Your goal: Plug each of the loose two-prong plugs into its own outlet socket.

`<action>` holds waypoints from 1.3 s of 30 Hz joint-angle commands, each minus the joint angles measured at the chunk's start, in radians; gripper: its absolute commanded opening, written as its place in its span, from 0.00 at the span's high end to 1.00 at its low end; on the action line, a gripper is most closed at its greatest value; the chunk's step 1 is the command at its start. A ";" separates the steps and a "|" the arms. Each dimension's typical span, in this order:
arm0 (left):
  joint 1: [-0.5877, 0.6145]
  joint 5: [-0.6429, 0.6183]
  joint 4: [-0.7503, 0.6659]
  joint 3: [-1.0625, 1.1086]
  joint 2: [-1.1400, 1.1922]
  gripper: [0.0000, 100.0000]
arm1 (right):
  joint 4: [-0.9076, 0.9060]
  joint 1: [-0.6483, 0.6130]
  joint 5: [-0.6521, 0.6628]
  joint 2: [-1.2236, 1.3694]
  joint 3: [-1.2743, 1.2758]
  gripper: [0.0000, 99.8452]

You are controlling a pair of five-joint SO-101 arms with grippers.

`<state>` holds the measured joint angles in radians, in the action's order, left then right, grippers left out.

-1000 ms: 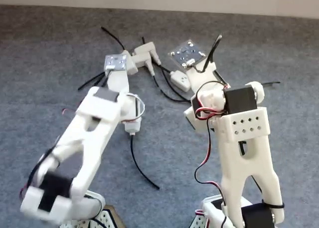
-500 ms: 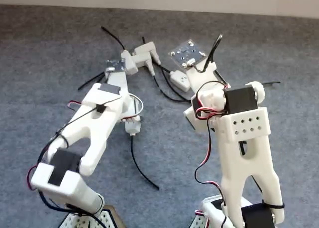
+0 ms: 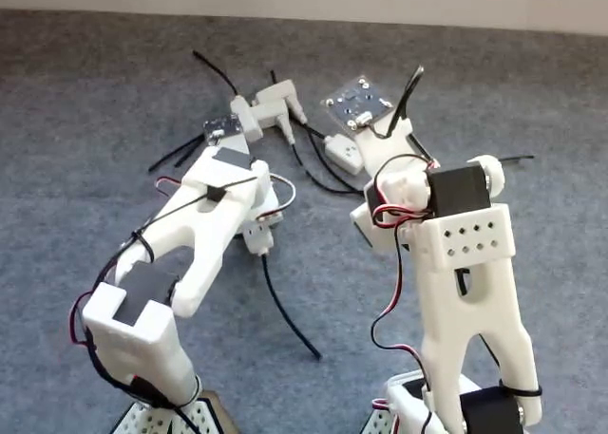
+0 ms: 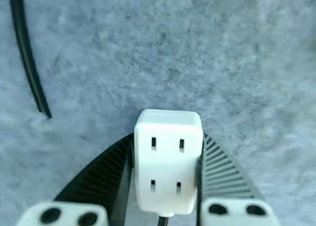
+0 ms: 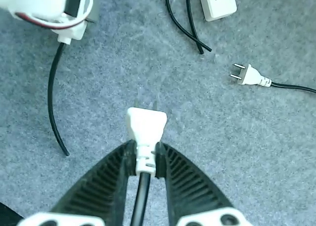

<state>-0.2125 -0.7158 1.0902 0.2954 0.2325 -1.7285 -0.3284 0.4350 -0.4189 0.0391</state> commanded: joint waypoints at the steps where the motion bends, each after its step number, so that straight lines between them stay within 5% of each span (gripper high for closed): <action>1: -0.038 -0.222 0.074 -0.065 -0.004 0.96 | -0.038 0.013 -0.012 -0.007 -0.005 0.99; 8: -0.107 -0.551 0.014 -0.070 0.007 0.96 | -0.038 0.007 -0.087 -0.007 -0.005 0.99; 13: -0.202 -0.552 -0.094 -0.005 0.007 0.94 | -0.038 0.007 -0.087 -0.007 -0.005 0.99; 19: -0.182 -0.473 -0.064 0.013 0.004 0.68 | -0.038 0.007 -0.084 -0.007 -0.005 0.99; 23: -0.177 -0.470 0.041 -0.001 -0.007 0.60 | -0.038 0.008 -0.083 -0.007 -0.007 0.99; 31: 0.056 -0.459 0.315 -0.206 -0.124 0.59 | -0.033 0.007 -0.034 0.004 -0.016 0.99; 39: 0.499 -0.189 0.422 -0.217 -0.234 0.59 | -0.012 -0.171 -0.025 0.081 -0.016 0.99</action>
<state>0.0591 -0.9720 1.4922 0.0760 0.0483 -1.7254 -0.4051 0.4074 -0.3851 0.0391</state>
